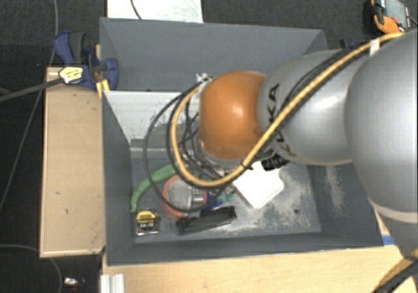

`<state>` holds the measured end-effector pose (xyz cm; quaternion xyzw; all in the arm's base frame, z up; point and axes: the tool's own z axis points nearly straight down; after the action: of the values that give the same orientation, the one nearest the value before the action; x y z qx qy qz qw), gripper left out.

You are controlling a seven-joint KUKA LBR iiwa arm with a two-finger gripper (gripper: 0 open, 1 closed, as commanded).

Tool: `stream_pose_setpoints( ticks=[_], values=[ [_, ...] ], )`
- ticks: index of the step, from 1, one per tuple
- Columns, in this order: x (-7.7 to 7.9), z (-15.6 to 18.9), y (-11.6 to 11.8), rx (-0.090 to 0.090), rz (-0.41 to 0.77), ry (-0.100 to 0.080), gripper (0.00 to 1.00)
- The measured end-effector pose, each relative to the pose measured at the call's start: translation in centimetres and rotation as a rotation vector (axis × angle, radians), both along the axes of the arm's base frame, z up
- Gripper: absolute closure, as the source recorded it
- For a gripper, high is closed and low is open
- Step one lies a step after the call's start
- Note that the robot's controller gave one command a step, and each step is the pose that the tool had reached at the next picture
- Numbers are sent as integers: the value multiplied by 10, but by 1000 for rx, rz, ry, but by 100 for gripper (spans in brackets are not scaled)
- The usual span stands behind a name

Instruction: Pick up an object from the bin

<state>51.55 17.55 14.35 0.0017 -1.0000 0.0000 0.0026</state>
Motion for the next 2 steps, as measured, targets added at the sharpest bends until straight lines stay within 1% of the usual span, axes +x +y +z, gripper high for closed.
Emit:
stream_pose_setpoints(
  ticks=[1,2],
  values=[
    [2,4,-1,1,-6,-7,0],
    [-15,-69,-54,8,163,-12,0]
  ],
)
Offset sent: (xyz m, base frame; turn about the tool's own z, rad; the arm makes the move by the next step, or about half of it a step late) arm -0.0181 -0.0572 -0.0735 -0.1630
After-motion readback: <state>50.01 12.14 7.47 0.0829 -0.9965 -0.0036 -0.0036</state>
